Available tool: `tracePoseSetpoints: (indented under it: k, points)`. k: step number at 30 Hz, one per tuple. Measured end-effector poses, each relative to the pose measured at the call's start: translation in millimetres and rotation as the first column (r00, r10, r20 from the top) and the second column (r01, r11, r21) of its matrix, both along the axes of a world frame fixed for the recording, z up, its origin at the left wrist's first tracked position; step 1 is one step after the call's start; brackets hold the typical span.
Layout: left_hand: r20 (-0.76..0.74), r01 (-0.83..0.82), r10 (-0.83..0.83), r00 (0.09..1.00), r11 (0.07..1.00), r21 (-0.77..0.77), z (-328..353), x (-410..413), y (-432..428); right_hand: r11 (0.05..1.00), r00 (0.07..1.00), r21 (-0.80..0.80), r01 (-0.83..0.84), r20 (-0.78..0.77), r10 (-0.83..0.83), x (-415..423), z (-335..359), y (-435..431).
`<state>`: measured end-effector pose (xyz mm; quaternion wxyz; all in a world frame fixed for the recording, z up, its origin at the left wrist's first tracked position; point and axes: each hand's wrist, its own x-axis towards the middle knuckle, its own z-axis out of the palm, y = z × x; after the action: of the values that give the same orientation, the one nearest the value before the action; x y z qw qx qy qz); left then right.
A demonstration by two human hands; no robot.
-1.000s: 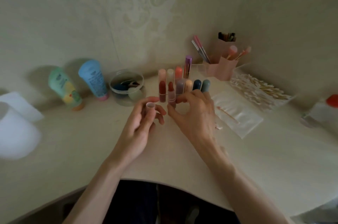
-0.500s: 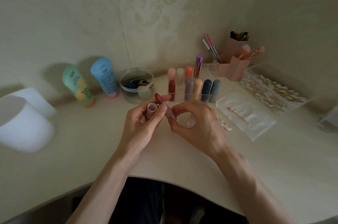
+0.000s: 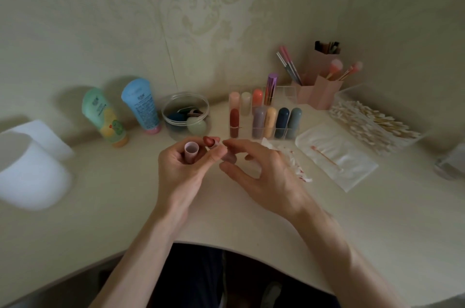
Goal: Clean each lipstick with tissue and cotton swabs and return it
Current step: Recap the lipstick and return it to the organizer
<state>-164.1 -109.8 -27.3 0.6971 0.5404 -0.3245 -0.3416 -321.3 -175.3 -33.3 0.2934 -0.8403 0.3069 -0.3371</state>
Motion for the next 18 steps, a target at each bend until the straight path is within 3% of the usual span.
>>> tracePoseSetpoints:
  k: [3, 8, 13, 18]
  points:
    - [-0.005, -0.017, 0.017, 1.000, 1.000, -0.023, 1.5, 0.1, 0.0, 0.999, 0.998, -0.010, -0.043, 0.050, 0.043, 2.6, 1.0, 1.6]
    - [0.035, -0.023, 0.024, 0.999, 0.999, -0.032, 0.6, -0.5, -0.3, 0.989, 0.985, -0.080, 0.126, 0.129, -0.115, 4.4, -1.8, 3.2]
    - [0.085, -0.006, 0.007, 0.996, 1.000, -0.008, -5.0, 2.5, -0.5, 0.959, 0.971, -0.221, 0.179, 0.199, -0.135, 8.5, -2.7, 8.1]
    - [0.159, 0.138, -0.130, 0.979, 0.989, -0.044, -9.7, 1.6, -3.0, 0.955, 0.962, -0.182, 0.234, 0.186, -0.200, 3.5, -4.9, 1.8]
